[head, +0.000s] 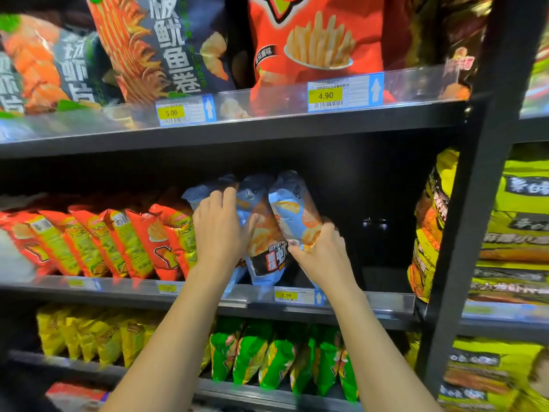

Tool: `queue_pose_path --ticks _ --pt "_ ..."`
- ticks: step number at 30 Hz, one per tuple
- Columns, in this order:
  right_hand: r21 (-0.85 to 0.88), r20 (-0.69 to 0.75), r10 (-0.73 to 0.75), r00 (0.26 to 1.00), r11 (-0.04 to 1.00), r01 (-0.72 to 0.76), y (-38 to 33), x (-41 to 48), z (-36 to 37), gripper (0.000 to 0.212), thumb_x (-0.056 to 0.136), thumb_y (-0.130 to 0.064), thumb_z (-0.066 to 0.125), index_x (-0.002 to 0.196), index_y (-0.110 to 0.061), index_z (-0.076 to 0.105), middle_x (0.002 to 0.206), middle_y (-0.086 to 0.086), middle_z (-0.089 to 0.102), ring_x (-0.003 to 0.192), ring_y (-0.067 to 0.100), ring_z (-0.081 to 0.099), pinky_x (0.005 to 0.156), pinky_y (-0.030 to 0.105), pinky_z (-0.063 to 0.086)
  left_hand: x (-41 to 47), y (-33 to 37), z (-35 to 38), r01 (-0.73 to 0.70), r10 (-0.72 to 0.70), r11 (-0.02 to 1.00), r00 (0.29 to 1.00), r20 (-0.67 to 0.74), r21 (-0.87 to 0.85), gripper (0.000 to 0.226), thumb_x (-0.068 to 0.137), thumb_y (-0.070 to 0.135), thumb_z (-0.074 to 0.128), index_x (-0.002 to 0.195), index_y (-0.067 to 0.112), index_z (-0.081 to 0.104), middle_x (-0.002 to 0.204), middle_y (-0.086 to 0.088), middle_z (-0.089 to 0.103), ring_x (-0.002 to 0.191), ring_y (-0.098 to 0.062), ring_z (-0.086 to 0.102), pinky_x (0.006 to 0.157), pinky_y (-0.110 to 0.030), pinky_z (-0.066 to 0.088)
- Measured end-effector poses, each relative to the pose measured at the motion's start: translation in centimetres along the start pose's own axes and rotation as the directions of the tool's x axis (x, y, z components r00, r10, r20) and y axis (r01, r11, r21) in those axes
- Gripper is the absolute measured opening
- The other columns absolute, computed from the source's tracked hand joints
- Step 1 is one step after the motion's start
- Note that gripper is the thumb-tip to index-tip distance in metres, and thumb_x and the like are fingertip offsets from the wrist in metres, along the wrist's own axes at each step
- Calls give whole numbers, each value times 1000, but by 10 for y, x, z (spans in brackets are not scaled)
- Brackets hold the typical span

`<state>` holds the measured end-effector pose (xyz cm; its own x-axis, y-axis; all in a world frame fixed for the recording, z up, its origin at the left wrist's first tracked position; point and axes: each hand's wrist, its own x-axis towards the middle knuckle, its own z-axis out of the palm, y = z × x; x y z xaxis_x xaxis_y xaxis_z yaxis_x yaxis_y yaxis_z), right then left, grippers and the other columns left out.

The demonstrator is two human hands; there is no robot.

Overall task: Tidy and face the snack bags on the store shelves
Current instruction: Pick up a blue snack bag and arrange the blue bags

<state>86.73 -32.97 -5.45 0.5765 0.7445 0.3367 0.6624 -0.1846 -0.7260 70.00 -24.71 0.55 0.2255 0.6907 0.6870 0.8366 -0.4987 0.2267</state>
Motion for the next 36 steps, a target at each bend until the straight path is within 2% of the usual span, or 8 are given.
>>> queue_pose_path --ticks 3,6,8,12,17,26,32,36 --pt "-37 33 2 999 999 -1 -2 -2 -7 89 84 -62 74 146 -14 32 134 6 48 125 24 47 97 45 54 -3 2 -5 11 -11 1000 1000 13 -18 68 95 48 72 146 11 47 131 -11 58 122 -33 55 100 -44 47" --pt "-115 16 -16 1000 993 17 -5 -12 -14 98 88 -67 67 156 -13 21 144 8 44 132 26 45 103 45 50 -12 0 -9 21 -20 999 999 30 -24 76 98 51 66 156 10 38 147 -11 53 132 -33 52 106 -46 45" --pt "-185 -5 -33 999 982 32 -7 -23 -17 97 93 -67 59 159 -11 15 153 11 39 138 30 42 107 47 45 -22 -6 -14 22 -21 1000 999 46 -19 80 99 52 63 161 11 32 157 -9 48 141 -31 48 113 -46 41" --pt "-308 24 -50 998 950 55 -18 -54 -19 89 97 -65 52 159 -11 17 159 13 32 143 34 36 111 49 39 -55 -25 -24 -7 6 1000 998 60 15 74 100 51 61 158 11 38 153 -8 53 136 -32 53 108 -47 44" --pt "-384 130 -142 981 905 182 -47 -95 3 85 98 -64 51 159 -13 22 163 13 29 147 37 29 116 52 34 -97 -66 -35 -44 16 992 976 218 122 72 101 59 51 157 16 40 156 -5 51 139 -32 50 112 -50 40" --pt "-457 400 -218 890 795 400 -135 -187 97 83 100 -66 44 159 -12 24 163 13 30 149 38 29 118 56 31 -174 -189 -90 25 -134 957 921 366 288 77 100 65 47 162 21 32 164 -1 41 149 -28 39 119 -47 33" --pt "-405 503 -294 813 751 522 -206 -262 173 76 100 -64 47 154 -14 30 157 11 37 143 37 36 115 54 35 -234 -291 -146 152 -262 941 892 367 304 72 95 65 46 148 16 51 151 -5 56 138 -32 51 111 -49 42" --pt "-372 566 -304 766 736 566 -241 -298 217 72 99 -64 49 150 -15 35 154 10 40 140 37 39 112 53 37 -263 -349 -172 226 -366 904 848 383 363 69 99 62 52 154 21 42 157 -1 49 144 -29 44 116 -48 36"
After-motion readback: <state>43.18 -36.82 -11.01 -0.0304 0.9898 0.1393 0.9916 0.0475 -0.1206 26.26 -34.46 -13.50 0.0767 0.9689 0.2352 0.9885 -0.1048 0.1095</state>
